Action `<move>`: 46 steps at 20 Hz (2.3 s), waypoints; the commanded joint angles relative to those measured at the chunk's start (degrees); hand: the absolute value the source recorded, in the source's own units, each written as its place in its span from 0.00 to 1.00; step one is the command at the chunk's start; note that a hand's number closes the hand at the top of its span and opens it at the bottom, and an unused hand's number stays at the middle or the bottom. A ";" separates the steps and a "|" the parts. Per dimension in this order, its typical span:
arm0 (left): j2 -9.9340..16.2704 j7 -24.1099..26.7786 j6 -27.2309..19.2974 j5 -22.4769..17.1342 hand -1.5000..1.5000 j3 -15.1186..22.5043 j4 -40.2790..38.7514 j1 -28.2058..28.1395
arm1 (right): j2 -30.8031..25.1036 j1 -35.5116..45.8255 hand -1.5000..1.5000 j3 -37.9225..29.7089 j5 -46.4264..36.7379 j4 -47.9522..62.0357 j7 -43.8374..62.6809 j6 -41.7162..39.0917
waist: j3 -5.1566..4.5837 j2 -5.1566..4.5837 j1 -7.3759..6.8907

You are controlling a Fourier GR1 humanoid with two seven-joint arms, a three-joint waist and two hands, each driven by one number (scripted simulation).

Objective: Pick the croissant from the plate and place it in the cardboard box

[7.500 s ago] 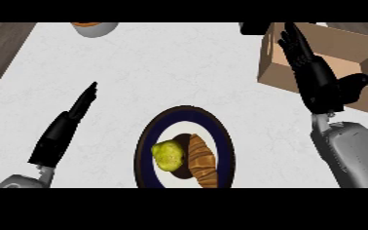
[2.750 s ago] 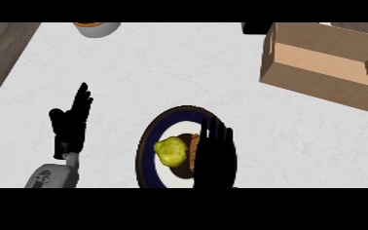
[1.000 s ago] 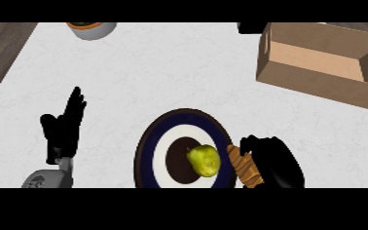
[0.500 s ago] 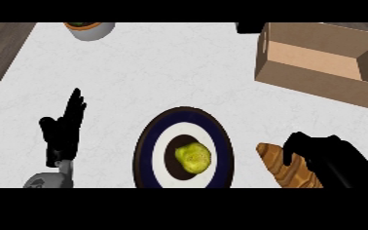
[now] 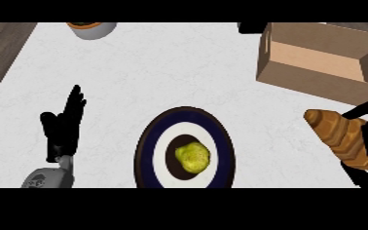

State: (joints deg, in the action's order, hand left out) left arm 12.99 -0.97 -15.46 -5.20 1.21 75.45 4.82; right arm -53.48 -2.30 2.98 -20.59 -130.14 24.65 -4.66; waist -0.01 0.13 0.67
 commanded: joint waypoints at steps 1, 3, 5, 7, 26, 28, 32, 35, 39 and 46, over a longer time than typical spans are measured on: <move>-0.23 -1.20 0.10 0.79 0.50 0.61 2.06 -1.67 | -2.43 4.26 1.00 -10.92 6.35 4.44 -1.71 -5.31 | 0.01 -0.06 -0.65; -0.18 -0.65 1.25 0.26 0.50 -0.82 -1.06 0.99 | 1.26 2.78 1.00 -11.75 3.16 6.88 -5.42 -3.72 | 0.02 -0.08 -0.37; -1.84 0.28 1.19 0.31 0.50 -0.35 -1.92 1.72 | 2.82 8.49 1.00 -9.51 1.04 14.79 -7.39 -3.16 | 0.01 -0.25 -0.98; -2.13 -1.08 0.80 1.56 0.50 1.48 1.73 -1.56 | 2.08 11.08 1.00 -13.06 4.07 19.79 -10.25 -4.69 | 0.03 -0.21 -1.20; -3.18 0.41 2.21 2.78 0.50 0.48 0.19 0.17 | 13.01 40.71 1.00 -4.57 -15.11 82.51 -39.52 9.20 | 0.09 -0.71 -2.88; -3.16 -3.85 0.73 3.42 0.50 0.48 0.35 4.55 | 14.96 45.21 1.00 -6.86 -12.71 91.02 -40.06 8.53 | 0.16 -1.03 -3.62; -2.71 -0.81 2.41 3.03 0.50 0.07 -0.20 2.75 | 16.74 50.39 0.00 -8.43 -10.74 99.71 -40.33 3.71 | 0.12 -1.01 -3.60; -1.76 -2.10 3.04 1.80 0.50 -1.68 -0.97 4.60 | 15.33 52.31 0.00 -12.05 -8.20 106.09 -47.07 2.82 | 0.20 -1.33 -3.87; -1.11 0.99 5.02 1.44 0.50 -2.07 -2.91 3.52 | 15.06 53.14 0.00 -16.86 -2.86 108.32 -55.04 -0.45 | 0.22 -1.42 -3.60; -3.54 1.43 1.89 3.60 0.50 -0.41 -1.35 1.37 | 13.14 52.24 0.00 -26.70 8.06 113.67 -62.37 -11.90 | 0.26 -1.08 -2.96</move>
State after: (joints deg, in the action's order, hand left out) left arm 9.97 -0.32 -13.01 -2.27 0.30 73.52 7.64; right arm -38.79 50.09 -18.92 -17.52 -19.80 -34.18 -11.32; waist 0.22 -1.02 -2.39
